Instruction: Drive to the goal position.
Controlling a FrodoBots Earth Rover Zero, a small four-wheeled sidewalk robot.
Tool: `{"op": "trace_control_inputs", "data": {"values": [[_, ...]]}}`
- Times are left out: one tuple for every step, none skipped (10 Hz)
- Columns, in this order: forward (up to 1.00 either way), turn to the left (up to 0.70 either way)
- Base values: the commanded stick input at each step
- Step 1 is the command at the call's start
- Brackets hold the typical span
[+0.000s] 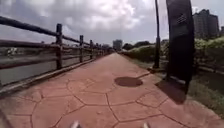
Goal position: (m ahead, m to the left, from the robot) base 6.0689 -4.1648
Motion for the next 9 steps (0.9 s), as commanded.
{"op": "trace_control_inputs", "data": {"values": [[0.70,0.00],[0.70,0.00],[0.70,0.00],[0.70,0.00],[0.70,0.00],[0.70,0.00],[0.70,0.00],[0.70,0.00],[0.70,0.00]]}}
